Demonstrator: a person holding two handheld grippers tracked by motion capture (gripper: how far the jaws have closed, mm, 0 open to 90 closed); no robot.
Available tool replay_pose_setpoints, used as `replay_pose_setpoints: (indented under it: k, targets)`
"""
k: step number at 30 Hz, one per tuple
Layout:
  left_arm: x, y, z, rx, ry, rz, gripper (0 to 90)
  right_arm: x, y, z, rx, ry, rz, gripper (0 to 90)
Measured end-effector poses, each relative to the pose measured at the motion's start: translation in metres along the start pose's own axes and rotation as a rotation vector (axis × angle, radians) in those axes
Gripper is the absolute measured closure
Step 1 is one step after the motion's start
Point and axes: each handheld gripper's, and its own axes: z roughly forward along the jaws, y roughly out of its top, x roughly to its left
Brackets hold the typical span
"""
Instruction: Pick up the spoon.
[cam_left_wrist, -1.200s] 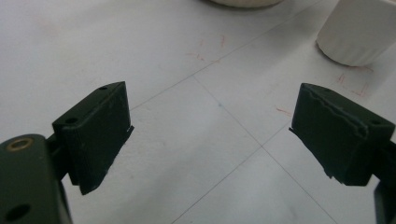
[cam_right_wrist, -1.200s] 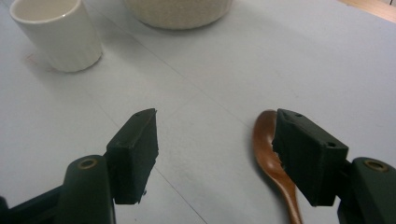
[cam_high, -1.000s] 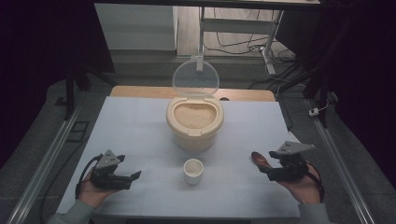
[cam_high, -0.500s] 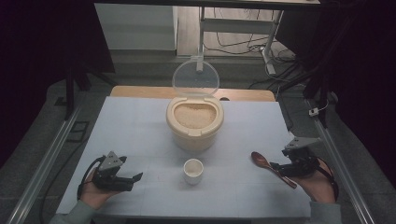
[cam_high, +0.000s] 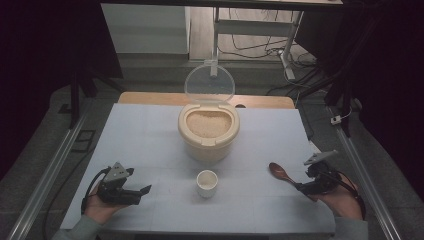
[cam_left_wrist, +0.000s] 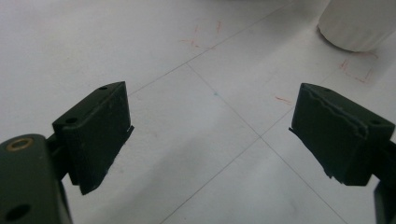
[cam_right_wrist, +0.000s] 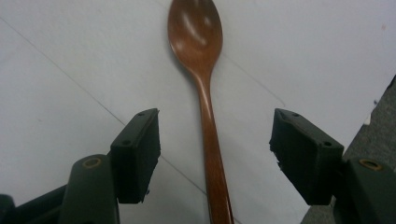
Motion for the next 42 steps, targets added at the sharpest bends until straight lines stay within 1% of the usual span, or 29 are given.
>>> replay_pose_setpoints:
  k: [5, 8, 11, 15, 18, 23, 24, 25, 28, 31, 36, 38, 39, 40, 42]
  targets:
    - [-0.001, 0.0, 0.001, 0.001, -0.003, 0.004, 11.7, -0.004, -0.005, 0.006, 0.034, 0.001, 0.009, 35.8]
    - [-0.001, -0.001, 0.001, 0.002, -0.004, 0.004, 11.7, -0.006, -0.007, 0.01, 0.055, -0.007, 0.012, 37.3]
    - [-0.001, -0.001, 0.002, 0.005, -0.003, 0.004, 11.6, -0.008, -0.009, 0.014, 0.072, -0.002, 0.014, 38.7]
    - [-0.001, -0.001, 0.002, 0.007, -0.004, 0.007, 11.6, -0.009, -0.011, 0.016, 0.077, 0.004, 0.018, 40.4]
    - [-0.001, -0.001, 0.002, 0.008, -0.004, 0.009, 11.6, -0.01, -0.012, 0.019, 0.084, -0.002, 0.016, 42.1]
    - [-0.001, -0.002, 0.003, 0.01, -0.004, 0.012, 11.6, -0.011, -0.013, 0.025, 0.11, 0.022, 0.01, 50.8]
    - [0.0, -0.002, 0.002, 0.01, -0.004, 0.011, 11.6, -0.011, -0.013, 0.025, 0.11, 0.022, 0.01, 50.8]
    - [0.0, -0.002, 0.003, 0.01, -0.004, 0.011, 11.6, -0.01, -0.012, 0.027, 0.119, 0.028, 0.006, 54.3]
    - [0.0, -0.002, 0.003, 0.011, -0.003, 0.011, 11.6, -0.01, -0.011, 0.03, 0.136, 0.033, -0.006, 57.7]
    - [0.0, -0.002, 0.002, 0.011, -0.003, 0.012, 11.6, -0.009, -0.01, 0.032, 0.142, 0.042, -0.011, 60.1]
    - [0.0, -0.003, 0.002, 0.011, -0.002, 0.015, 11.6, -0.008, -0.008, 0.033, 0.153, 0.059, -0.025, 69.3]
    - [0.0, -0.003, 0.002, 0.01, -0.002, 0.015, 11.6, -0.009, -0.006, 0.034, 0.164, 0.069, -0.017, 69.7]
    - [0.0, -0.003, 0.002, 0.011, -0.001, 0.016, 11.6, -0.009, -0.006, 0.035, 0.167, 0.064, -0.017, 70.2]
    - [0.0, -0.003, 0.002, 0.012, 0.0, 0.017, 11.6, -0.009, -0.004, 0.035, 0.179, 0.071, -0.018, 70.6]
    - [0.0, -0.003, 0.003, 0.013, 0.001, 0.018, 11.6, -0.009, -0.003, 0.036, 0.188, 0.072, -0.012, 72.0]
